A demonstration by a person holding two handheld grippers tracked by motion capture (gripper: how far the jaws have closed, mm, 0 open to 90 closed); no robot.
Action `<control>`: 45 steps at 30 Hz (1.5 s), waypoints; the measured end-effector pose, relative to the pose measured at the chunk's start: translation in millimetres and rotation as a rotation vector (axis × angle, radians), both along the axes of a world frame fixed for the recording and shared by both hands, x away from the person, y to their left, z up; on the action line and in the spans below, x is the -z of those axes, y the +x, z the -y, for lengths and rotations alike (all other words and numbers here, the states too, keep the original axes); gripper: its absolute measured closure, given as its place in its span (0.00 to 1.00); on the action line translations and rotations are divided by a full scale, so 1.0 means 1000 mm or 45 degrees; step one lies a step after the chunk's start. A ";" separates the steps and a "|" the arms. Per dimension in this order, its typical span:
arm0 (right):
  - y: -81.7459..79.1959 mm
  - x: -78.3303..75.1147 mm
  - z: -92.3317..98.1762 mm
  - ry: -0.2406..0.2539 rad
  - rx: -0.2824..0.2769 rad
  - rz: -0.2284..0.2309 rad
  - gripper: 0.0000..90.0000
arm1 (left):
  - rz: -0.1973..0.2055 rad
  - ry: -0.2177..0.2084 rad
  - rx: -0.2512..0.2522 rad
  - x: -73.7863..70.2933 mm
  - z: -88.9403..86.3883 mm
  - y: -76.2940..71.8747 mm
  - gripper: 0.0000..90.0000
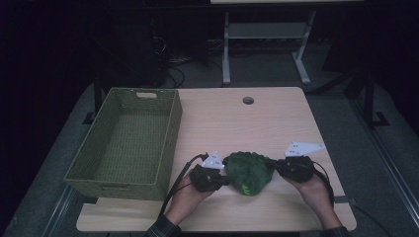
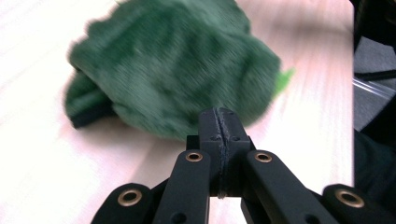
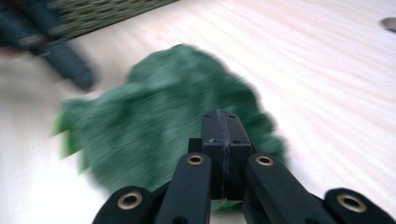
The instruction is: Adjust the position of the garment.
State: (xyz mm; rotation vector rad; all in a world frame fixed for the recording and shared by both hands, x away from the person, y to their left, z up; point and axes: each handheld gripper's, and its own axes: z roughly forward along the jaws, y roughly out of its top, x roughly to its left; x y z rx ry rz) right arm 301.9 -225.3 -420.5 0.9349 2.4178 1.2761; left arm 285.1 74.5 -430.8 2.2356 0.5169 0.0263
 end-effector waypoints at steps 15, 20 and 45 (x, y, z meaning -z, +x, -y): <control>0.074 0.039 -0.008 -0.017 0.033 -0.186 1.00 | -0.081 0.005 0.113 0.027 0.027 -0.014 0.99; 0.074 0.045 -0.010 -0.028 0.000 -0.218 1.00 | -0.069 0.008 0.097 0.034 0.035 -0.010 0.99; 0.036 0.046 -0.012 -0.068 -0.102 -0.313 1.00 | -0.005 0.079 -0.058 0.032 -0.009 0.021 0.98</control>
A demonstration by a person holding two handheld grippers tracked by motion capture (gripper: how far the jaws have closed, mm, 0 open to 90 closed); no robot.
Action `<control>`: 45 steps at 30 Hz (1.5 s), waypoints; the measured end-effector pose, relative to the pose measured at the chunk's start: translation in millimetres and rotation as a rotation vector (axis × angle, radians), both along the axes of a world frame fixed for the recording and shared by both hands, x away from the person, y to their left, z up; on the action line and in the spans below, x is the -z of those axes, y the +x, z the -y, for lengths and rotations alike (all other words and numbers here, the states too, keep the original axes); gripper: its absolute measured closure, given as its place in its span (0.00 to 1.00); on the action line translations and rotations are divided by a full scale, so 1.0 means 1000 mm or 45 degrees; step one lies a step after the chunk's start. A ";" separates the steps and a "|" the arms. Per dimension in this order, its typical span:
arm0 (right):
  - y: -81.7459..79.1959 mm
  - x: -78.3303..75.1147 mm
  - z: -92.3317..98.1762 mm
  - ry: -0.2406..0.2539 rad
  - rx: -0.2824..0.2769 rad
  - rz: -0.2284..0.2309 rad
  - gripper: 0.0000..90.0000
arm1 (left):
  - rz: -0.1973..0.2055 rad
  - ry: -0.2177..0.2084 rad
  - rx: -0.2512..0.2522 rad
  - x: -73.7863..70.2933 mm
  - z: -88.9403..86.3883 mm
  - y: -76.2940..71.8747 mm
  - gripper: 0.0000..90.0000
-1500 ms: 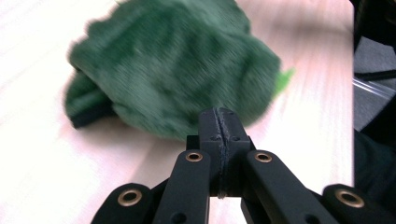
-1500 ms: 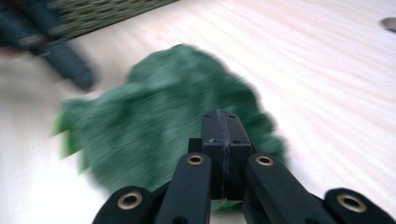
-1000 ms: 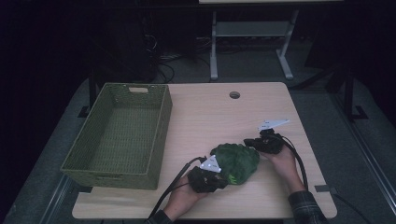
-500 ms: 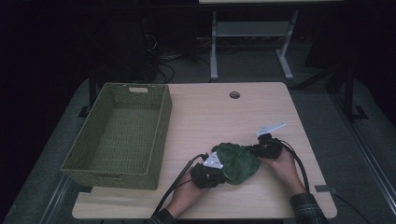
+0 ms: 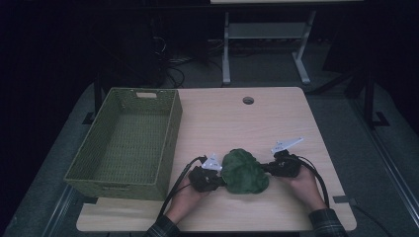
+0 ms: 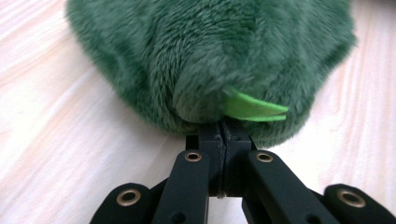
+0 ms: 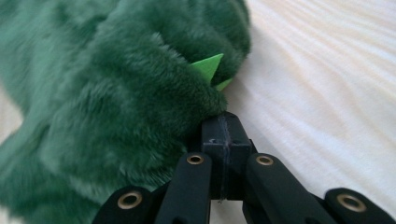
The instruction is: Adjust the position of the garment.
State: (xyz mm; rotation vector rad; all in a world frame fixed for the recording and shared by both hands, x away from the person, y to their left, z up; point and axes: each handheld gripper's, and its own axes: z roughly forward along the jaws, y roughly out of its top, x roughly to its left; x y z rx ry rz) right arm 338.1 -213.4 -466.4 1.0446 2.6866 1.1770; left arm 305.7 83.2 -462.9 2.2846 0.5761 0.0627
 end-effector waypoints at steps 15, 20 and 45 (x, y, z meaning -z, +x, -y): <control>-0.024 -0.008 0.009 0.011 0.071 0.133 0.81 | 0.006 0.039 -0.033 -0.004 -0.016 0.006 0.93; -0.030 -0.006 0.029 -0.030 0.184 0.181 0.53 | 0.009 0.052 -0.006 -0.015 -0.022 0.000 0.80; -0.051 0.016 0.073 -0.143 0.410 0.229 0.10 | 0.106 0.143 0.132 -0.066 0.001 0.009 0.20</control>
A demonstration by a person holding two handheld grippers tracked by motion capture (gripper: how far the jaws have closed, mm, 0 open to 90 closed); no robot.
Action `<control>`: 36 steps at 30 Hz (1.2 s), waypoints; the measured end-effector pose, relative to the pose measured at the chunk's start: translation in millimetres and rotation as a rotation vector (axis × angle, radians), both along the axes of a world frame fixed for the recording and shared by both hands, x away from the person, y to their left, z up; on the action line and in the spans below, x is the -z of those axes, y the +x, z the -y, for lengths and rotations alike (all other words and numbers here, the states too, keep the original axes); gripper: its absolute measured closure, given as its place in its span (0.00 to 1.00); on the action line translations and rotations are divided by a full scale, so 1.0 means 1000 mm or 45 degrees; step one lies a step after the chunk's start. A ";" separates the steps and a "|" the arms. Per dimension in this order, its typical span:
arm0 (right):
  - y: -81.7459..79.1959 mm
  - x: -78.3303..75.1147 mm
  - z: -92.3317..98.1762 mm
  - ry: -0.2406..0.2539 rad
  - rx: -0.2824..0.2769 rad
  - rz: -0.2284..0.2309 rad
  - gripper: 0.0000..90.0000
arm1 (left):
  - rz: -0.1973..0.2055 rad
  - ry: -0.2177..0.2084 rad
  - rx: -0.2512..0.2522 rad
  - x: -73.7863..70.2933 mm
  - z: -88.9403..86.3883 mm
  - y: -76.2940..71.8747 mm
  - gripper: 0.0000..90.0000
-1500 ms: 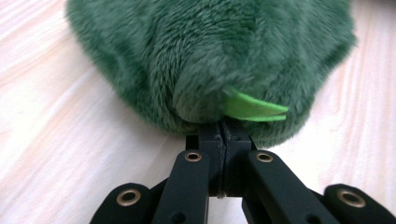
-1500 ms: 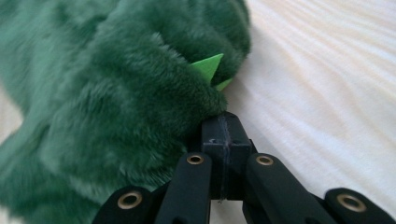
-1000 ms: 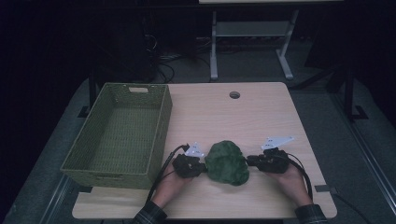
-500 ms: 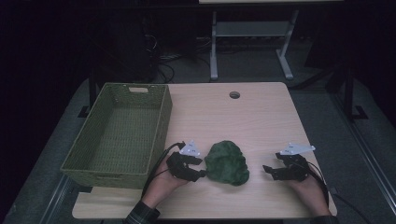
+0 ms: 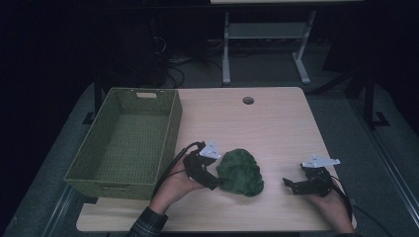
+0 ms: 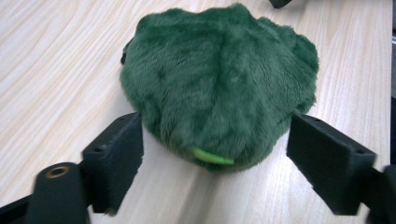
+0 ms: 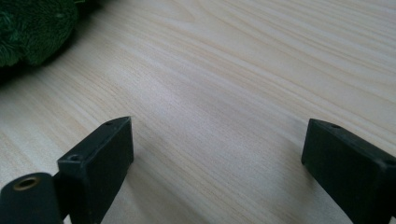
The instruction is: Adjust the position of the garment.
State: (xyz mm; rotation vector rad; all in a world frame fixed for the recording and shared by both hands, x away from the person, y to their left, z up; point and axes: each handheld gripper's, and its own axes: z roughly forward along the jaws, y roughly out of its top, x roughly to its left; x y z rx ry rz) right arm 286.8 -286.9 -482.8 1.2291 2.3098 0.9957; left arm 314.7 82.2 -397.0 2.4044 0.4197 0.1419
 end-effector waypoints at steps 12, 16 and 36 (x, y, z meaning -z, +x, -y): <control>0.000 0.000 0.000 -0.001 0.004 0.001 0.10 | -0.046 0.069 0.084 0.020 0.023 0.019 0.15; 0.000 0.000 0.000 0.000 0.011 0.000 0.10 | -0.058 0.069 0.104 0.027 0.027 0.021 0.15; 0.000 0.000 0.000 0.002 0.019 0.001 0.11 | -0.119 0.140 0.100 0.062 0.038 0.025 0.14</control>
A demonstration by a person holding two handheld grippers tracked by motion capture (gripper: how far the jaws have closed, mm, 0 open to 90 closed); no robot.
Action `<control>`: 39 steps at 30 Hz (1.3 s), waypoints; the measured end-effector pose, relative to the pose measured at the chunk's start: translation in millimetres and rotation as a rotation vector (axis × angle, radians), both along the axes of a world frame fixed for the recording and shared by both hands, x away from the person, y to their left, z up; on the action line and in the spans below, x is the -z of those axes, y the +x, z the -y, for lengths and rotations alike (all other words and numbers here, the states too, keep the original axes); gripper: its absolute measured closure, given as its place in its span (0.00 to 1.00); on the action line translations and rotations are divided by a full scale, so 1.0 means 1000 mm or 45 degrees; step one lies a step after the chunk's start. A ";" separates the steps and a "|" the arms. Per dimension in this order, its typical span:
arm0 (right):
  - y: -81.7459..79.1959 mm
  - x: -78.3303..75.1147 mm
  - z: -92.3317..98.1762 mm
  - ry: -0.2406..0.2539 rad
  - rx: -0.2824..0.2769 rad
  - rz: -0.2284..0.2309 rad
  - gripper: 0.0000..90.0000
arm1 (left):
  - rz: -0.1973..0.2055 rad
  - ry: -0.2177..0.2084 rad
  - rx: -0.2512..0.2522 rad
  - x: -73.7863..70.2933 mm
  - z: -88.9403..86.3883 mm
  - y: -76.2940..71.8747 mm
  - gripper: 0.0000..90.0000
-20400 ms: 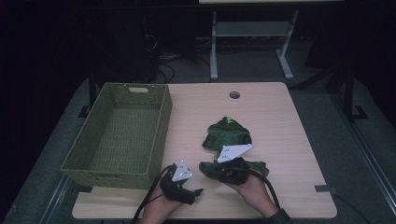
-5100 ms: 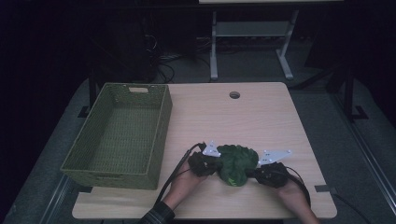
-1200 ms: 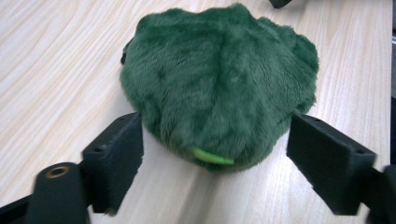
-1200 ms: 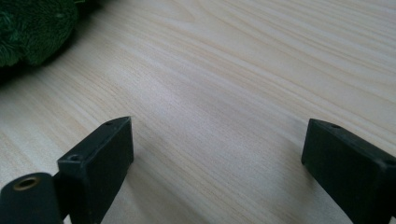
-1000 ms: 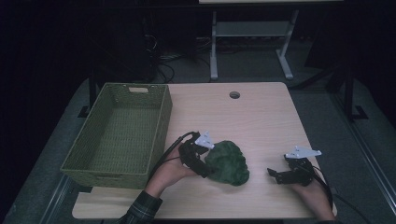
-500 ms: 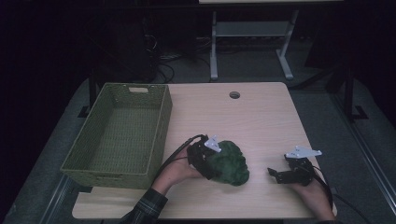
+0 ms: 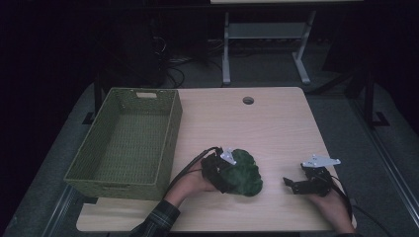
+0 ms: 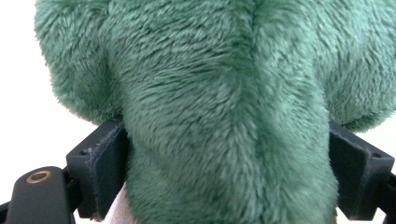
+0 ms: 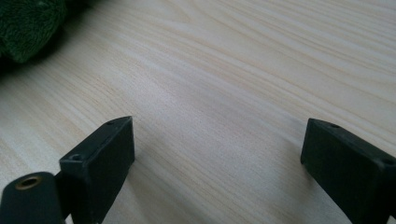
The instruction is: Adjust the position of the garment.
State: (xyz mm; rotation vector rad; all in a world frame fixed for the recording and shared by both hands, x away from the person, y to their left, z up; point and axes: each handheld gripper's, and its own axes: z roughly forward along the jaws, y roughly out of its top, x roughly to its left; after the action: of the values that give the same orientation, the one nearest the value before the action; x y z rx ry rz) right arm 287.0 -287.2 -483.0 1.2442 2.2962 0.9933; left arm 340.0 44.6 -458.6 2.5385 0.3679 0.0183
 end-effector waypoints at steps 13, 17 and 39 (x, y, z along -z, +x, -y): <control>0.000 0.000 0.000 0.000 0.001 0.001 0.11 | 0.038 0.011 0.030 -0.005 -0.001 -0.005 0.42; 0.000 0.000 0.000 0.000 0.003 0.001 0.11 | 0.007 -0.009 0.038 -0.006 -0.002 -0.006 0.65; 0.001 0.000 0.000 0.000 0.006 -0.002 0.11 | -0.057 0.013 0.004 -0.029 -0.006 -0.008 0.75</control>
State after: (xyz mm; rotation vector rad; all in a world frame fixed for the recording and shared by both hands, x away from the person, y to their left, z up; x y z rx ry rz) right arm 287.6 -286.9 -482.9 1.2496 2.2934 0.9912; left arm 332.0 51.0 -429.6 2.5527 0.3823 -0.0381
